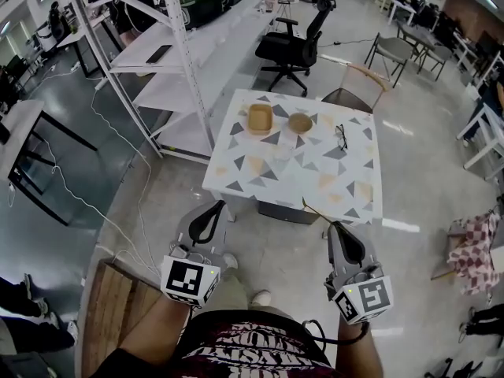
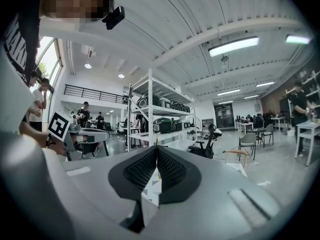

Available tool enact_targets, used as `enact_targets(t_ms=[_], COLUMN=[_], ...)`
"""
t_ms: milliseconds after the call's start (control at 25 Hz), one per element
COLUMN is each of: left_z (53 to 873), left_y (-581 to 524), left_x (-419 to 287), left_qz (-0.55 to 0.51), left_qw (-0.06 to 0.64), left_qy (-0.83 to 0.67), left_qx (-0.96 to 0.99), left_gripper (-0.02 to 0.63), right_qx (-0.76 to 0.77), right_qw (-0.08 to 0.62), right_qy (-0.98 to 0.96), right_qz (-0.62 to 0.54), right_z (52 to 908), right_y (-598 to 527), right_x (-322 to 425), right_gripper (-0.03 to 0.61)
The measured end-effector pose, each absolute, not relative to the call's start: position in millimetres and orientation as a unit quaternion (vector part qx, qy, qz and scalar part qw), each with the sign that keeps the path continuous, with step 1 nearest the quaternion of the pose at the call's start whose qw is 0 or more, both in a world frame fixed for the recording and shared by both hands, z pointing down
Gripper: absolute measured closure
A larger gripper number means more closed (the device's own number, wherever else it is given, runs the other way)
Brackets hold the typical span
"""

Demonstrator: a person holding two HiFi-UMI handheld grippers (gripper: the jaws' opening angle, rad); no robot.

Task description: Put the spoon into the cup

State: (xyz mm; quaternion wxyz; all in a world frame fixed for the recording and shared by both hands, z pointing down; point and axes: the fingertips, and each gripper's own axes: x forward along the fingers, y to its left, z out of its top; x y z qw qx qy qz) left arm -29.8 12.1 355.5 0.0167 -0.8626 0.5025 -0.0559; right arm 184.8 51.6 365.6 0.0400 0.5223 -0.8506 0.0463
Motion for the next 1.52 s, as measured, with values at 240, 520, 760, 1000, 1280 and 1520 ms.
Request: enact_targets(t_ms=[240,520,760,1000,1280,1520], left_z=[359.6,361.2,373.7,382.7,383.2,391.4], left_y=[3.2,-21.5,-40.4,-62.1,-90.7,-119.7], left_x=[-26.1,-25.2,-26.3,-27.9,-30.5,-33.7], left_qz=[-0.05,-0.045,-0.058,-0.067,-0.065,-0.069], left_qw=[0.02,0.019,0.01,0.0,-0.004,-0.01], left_qy=[0.488,0.473,0.465,0.462,0.46,0.458], left_qx=[-0.871,-0.879,-0.883,-0.884,-0.885,-0.886], left_gripper=[0.614,0.614,0.614,0.614,0.614,0.614], right_qx=[0.532,0.541,0.543,0.55,0.553,0.555], right_qw=[0.041,0.047,0.048,0.05,0.053,0.058], right_qy=[-0.845,-0.839,-0.837,-0.831,-0.829,-0.827], right_qz=[0.039,0.036,0.046,0.06,0.064,0.067], right_z=[362.5,361.9,366.6,377.5,379.8,381.7], right_y=[43.2,22.0,3.2,-16.1,-44.0,-72.8], right_x=[187.7,183.3,179.2,180.7,176.0,172.4], right_gripper=[0.545,0.545,0.545,0.545,0.545,0.545])
